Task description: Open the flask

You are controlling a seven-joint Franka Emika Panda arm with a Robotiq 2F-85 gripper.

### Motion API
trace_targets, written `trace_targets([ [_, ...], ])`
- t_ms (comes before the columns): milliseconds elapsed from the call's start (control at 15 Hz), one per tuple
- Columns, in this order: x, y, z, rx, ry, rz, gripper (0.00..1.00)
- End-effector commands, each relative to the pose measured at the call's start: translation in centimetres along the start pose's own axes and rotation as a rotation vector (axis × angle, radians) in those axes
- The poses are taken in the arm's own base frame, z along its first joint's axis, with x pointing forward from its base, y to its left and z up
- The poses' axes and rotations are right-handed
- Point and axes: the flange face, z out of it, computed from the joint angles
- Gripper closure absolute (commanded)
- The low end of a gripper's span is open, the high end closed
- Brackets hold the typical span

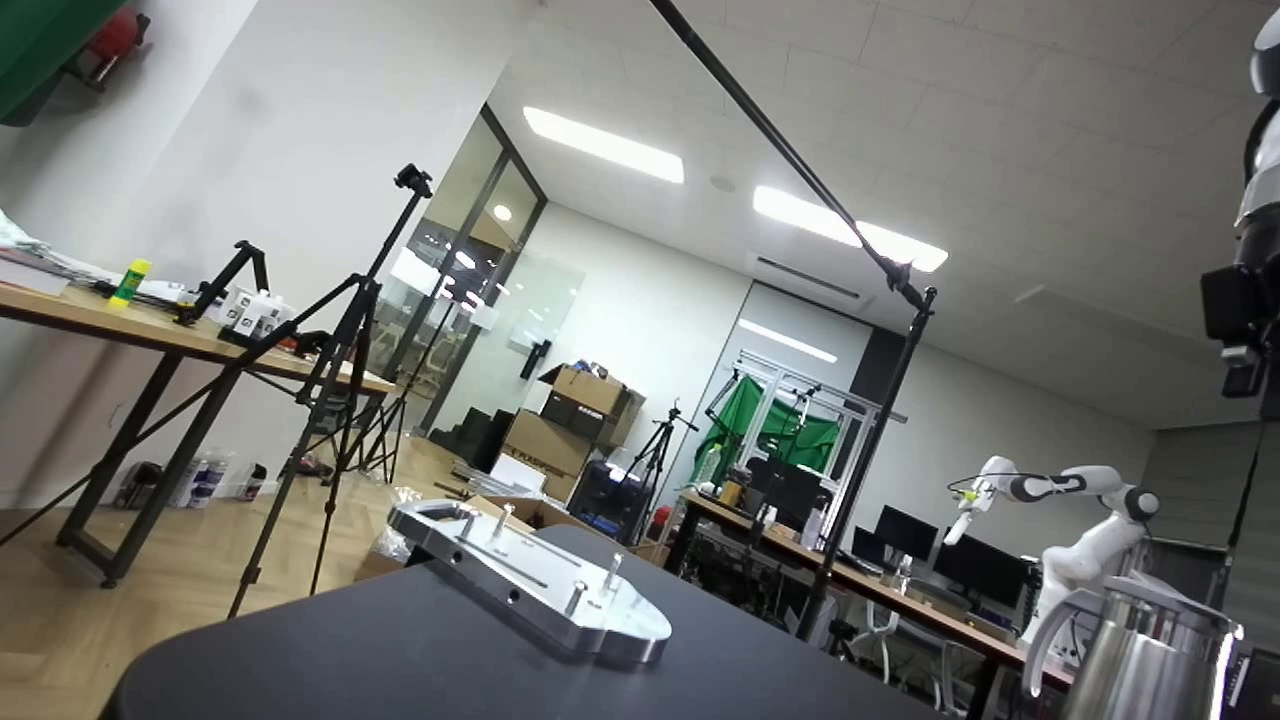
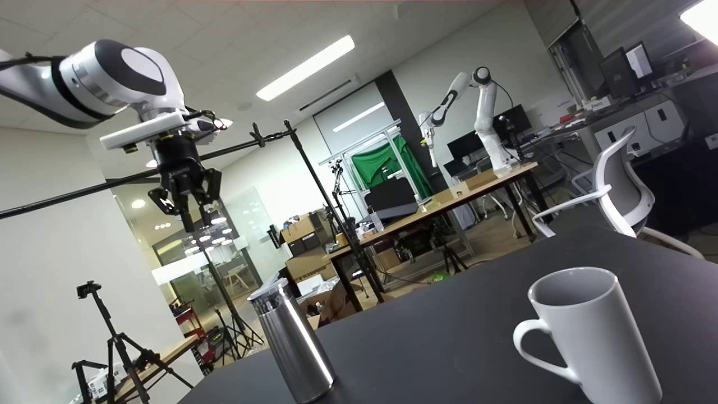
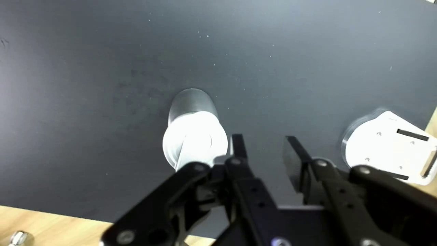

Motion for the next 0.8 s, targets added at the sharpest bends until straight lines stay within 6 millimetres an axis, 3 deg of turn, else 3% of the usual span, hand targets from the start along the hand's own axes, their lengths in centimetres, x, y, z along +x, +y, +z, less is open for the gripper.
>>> trace_targets([
  [0,-3.5,1.4,-2.1,-0.022,-0.035,0.086,0.33],
  [333,-5.3,3.3,-2.0,0.031,-0.086,0.13,0.0],
  [400,-5.2,3.6,-1.6,0.049,-0.103,0.145,0.0],
  [467,-4.7,3.3,-2.0,0.024,-0.079,0.095,0.11],
  [600,-4.8,3.7,-1.4,0.034,-0.097,0.107,0.0],
  [733,-4.7,3.8,-1.2,0.038,-0.101,0.11,0.0],
])
